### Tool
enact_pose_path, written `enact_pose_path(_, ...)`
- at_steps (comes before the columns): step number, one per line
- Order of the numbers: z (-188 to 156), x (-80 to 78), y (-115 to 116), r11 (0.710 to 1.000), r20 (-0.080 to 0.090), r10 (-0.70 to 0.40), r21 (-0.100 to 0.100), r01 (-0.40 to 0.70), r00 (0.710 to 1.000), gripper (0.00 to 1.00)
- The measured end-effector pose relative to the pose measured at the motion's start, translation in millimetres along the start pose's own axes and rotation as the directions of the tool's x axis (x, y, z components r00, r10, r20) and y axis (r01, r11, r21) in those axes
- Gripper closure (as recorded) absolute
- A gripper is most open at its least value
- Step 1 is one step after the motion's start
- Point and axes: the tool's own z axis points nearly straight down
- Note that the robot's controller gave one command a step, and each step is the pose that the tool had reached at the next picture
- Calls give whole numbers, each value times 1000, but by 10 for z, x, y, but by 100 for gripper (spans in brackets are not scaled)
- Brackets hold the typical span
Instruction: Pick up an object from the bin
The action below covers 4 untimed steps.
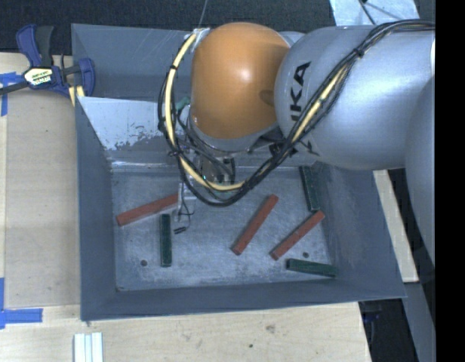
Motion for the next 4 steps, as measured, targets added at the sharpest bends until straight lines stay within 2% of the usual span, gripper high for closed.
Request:
enact_pose_path(1,-43,-25,-11,1000,9,-1,-2,1,1000,0)
enact_pose_path(2,486,-284,-116,992,11,-123,0,123,992,0)
enact_pose_path(3,1078,-315,-191,955,13,-297,2,297,955,0)
enact_pose_path(4,1482,-548,-19,973,9,-229,1,229,973,0)
